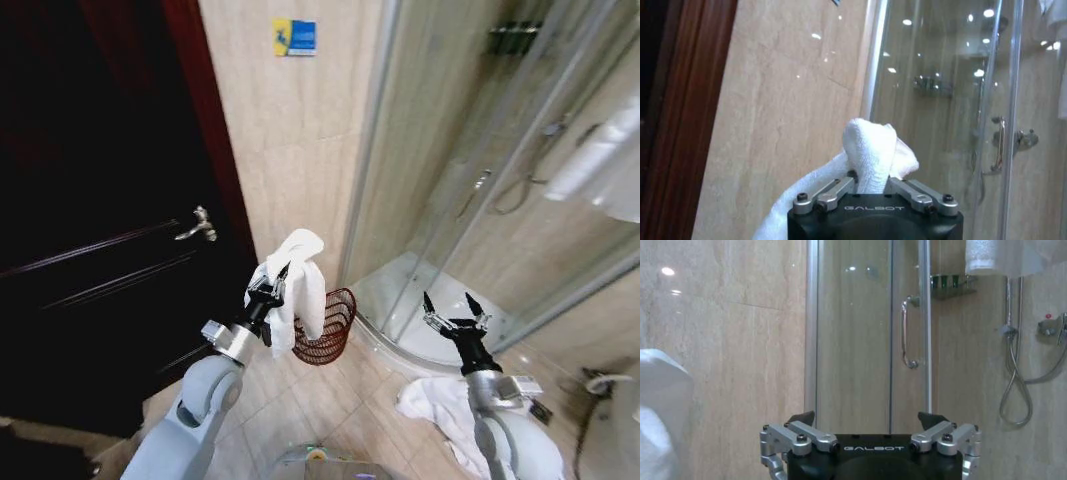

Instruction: Discard the used towel into the hamper.

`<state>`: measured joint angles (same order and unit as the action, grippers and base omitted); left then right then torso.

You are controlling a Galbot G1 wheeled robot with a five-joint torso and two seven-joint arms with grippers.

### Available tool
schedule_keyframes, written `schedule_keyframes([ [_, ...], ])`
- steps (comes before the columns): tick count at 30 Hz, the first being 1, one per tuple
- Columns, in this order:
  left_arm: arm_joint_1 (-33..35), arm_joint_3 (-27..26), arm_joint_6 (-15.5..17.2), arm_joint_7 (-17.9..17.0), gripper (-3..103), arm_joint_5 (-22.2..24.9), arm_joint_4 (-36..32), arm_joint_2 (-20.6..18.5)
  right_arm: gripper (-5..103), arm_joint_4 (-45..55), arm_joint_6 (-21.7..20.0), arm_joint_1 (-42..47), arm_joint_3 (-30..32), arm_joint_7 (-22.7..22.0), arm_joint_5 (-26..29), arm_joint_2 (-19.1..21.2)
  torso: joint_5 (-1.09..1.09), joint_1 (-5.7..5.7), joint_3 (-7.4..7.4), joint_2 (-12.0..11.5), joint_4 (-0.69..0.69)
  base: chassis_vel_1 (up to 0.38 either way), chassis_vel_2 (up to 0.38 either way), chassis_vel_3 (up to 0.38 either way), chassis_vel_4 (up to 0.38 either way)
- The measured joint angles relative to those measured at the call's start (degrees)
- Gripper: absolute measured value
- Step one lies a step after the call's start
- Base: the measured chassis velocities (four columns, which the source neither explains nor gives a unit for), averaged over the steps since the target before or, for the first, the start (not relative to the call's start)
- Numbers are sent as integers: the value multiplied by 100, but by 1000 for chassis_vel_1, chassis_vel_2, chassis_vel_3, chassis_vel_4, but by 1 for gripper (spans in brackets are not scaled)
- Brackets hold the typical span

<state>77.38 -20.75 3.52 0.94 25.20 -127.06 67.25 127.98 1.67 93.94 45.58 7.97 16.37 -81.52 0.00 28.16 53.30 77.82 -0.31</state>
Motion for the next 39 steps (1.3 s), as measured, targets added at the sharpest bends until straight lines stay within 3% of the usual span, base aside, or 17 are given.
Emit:
schedule_keyframes([
  [6, -528, 373, 110, -324, 9, 249, 408, -391, 100, -26, 8, -20, -49, 6, -21, -36, -1, 0, 0, 0, 2, 0, 0, 0, 0],
  [8, -1010, 777, 140, -551, 9, 331, 788, -608, 100, -39, 77, -16, -78, 9, -84, -105, 0, 0, 0, 0, 0, 0, 0, 0, 0],
  [14, -2117, 1639, 23, -796, 9, 420, 1613, -726, 100, -37, 225, -3, -108, 15, -333, -231, 0, 1, 1, 0, 0, 0, 0, 0, 0],
  [25, -3536, 2674, -292, -664, 9, 468, 3443, 44, 100, -108, 357, -6, -128, -22, -633, -394, 0, 1, 1, -1, 0, 0, 0, 0, 0],
  [39, -4221, 2851, -776, -367, 9, 301, 5241, 665, 100, -48, 475, 123, -187, 25, -671, -548, 0, 1, 0, 0, 1, 0, 0, 0, 0],
])
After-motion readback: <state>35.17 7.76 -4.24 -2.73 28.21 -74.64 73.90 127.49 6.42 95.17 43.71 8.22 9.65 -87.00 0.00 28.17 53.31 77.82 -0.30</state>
